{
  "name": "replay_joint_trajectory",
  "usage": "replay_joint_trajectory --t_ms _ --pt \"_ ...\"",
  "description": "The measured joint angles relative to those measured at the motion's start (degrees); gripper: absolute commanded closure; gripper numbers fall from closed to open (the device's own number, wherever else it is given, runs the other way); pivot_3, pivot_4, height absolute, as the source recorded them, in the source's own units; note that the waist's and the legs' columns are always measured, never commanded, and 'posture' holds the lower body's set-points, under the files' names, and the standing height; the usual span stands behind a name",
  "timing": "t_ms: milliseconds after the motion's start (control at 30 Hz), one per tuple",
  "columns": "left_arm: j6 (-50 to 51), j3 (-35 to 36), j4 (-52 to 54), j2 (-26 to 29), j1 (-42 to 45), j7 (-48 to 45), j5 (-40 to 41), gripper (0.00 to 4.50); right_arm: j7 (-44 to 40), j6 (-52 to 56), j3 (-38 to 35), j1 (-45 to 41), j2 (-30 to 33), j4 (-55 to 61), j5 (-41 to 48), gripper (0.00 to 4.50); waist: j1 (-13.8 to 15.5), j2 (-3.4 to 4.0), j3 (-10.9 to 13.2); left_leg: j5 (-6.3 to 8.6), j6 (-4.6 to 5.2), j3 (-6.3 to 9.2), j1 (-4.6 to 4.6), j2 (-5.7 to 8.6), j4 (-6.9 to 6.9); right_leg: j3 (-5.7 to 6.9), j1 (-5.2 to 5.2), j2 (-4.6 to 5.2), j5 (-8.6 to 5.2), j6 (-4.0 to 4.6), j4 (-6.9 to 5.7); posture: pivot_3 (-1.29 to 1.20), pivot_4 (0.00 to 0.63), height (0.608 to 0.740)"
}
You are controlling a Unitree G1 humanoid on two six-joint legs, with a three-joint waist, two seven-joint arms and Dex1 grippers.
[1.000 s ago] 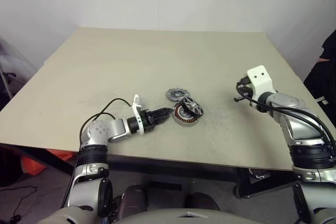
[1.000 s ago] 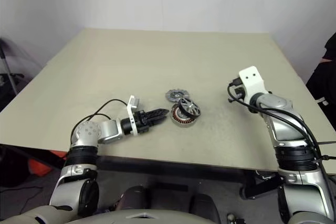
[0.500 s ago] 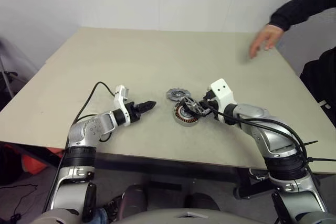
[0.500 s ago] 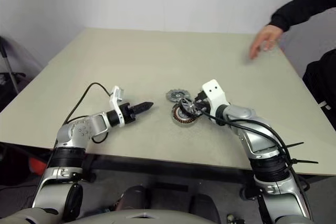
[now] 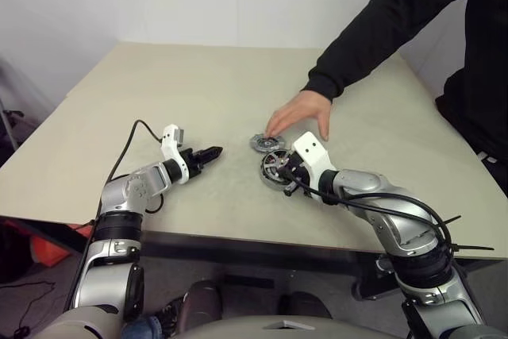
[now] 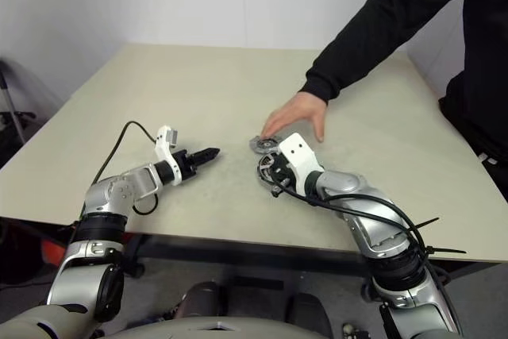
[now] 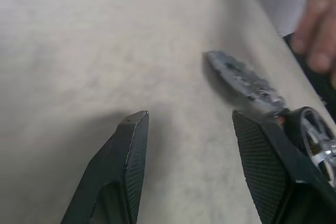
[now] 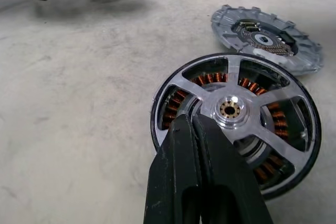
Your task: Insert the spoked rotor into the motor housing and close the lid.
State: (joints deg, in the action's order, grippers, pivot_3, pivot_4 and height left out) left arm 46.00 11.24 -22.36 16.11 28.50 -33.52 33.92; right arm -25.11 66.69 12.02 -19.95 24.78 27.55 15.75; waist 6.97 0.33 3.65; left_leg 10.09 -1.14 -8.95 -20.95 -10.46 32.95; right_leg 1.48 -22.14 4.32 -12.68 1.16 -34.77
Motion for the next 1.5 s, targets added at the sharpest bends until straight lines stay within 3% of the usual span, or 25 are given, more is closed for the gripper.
replay_joint_trajectory --t_ms 1000,1500 --pt "-2.1 -0.4 -1.5 -1.5 0.0 -1.0 -2.3 1.82 0.3 -0.3 -2.6 -1.8 2.3 -1.5 0.0 4.5 0.1 0.0 0.0 -0.01 -0.01 0.04 0.0 0.01 0.0 0.0 0.01 0.0 0.11 0.18 -0.06 0.0 0.0 0.74" --pt "-2.7 -0.5 -1.7 -1.5 0.0 -1.4 -2.9 1.82 -2.0 -1.1 -9.8 -4.0 10.6 -1.6 0.8 4.5 0.2 0.01 0.0 -0.01 0.0 0.05 0.01 0.02 0.02 0.0 0.03 0.0 0.19 0.31 -0.08 0.0 0.0 0.74"
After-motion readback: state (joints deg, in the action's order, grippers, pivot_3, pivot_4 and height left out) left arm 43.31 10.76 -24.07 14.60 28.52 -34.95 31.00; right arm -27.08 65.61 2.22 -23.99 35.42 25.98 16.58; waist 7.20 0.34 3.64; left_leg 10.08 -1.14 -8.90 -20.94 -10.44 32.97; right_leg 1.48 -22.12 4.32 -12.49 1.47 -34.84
